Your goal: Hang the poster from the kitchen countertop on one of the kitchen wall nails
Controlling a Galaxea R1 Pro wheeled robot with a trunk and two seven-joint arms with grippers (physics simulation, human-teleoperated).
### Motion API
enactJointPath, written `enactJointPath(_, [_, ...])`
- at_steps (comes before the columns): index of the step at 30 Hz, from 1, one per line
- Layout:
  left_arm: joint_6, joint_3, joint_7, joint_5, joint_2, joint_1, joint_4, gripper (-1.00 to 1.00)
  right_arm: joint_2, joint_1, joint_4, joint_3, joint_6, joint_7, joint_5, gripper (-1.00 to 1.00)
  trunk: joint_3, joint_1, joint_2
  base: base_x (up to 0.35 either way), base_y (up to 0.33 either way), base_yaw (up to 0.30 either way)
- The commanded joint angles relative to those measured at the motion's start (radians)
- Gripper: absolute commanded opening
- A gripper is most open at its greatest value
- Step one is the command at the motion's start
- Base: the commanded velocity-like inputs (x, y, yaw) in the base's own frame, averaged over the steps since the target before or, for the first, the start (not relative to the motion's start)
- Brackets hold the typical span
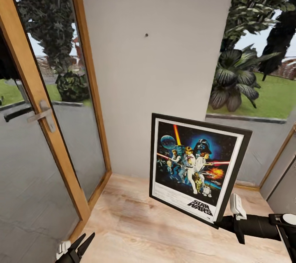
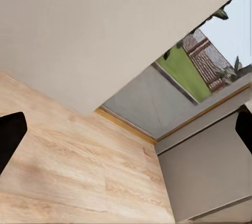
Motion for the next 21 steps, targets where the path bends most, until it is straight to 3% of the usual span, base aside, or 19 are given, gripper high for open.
enactJointPath(1, [-0.005,0.008,-0.002,-0.007,0.0,-0.001,0.001,1.0,0.001,-0.001,-0.001,-0.001,0.012,0.006,0.005,-1.0,-0.002,0.001,-0.002,0.244,0.273,-0.269])
enactJointPath(17, [-0.005,0.008,-0.002,-0.007,0.0,-0.001,0.001,1.0,0.001,-0.001,-0.001,-0.001,0.012,0.006,0.005,-1.0,-0.002,0.001,-0.002,0.041,0.048,-0.295])
enactJointPath(21, [-0.005,0.008,-0.002,-0.007,0.0,-0.001,0.001,1.0,0.001,-0.001,-0.001,-0.001,0.012,0.006,0.005,-1.0,-0.002,0.001,-0.002,0.0,0.0,-0.159])
